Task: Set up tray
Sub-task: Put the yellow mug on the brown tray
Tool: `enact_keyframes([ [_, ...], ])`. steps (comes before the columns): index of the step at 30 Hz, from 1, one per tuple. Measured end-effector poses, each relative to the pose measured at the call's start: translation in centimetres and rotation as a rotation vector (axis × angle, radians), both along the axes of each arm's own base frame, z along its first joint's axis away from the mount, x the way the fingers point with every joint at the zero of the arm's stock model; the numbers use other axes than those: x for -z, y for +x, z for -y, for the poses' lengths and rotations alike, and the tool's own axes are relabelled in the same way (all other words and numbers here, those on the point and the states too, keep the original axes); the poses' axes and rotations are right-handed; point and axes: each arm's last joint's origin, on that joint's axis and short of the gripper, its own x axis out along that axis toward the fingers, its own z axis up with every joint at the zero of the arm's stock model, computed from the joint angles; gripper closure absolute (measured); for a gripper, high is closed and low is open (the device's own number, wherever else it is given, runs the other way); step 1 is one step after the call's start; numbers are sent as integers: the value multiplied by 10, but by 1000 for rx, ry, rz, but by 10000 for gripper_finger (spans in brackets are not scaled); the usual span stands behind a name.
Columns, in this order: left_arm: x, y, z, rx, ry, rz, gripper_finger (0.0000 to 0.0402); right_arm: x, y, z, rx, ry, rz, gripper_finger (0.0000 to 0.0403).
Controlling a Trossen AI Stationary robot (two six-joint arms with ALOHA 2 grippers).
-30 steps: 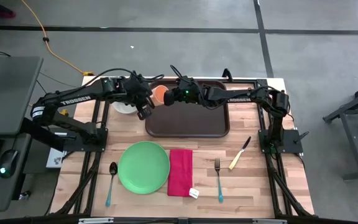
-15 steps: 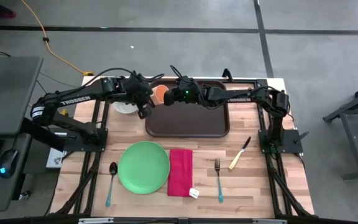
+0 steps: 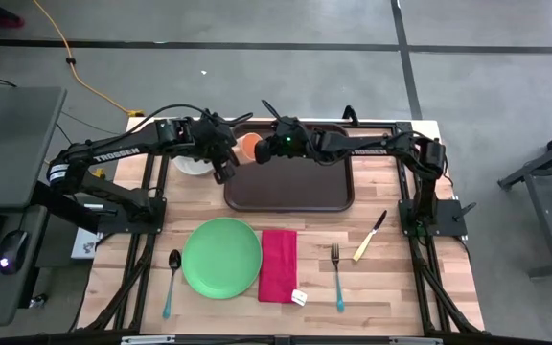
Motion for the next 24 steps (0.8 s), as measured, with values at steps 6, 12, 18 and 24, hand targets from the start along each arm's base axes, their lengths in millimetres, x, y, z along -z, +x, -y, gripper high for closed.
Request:
enact_keyframes([
  [6, 2, -3, 1, -23, -13, -31, 353, 0, -1, 4, -4, 1, 1, 402],
  [12, 3, -5, 1, -37, 0, -55, 353, 0, -1, 4, -1, -1, 1, 402],
  [18, 6, -11, 2, -60, 1, -137, 334, 0, -1, 5, 2, -1, 1, 403],
  [24, 6, -11, 1, -47, 20, -137, 260, 0, -2, 5, 18, -1, 3, 403],
])
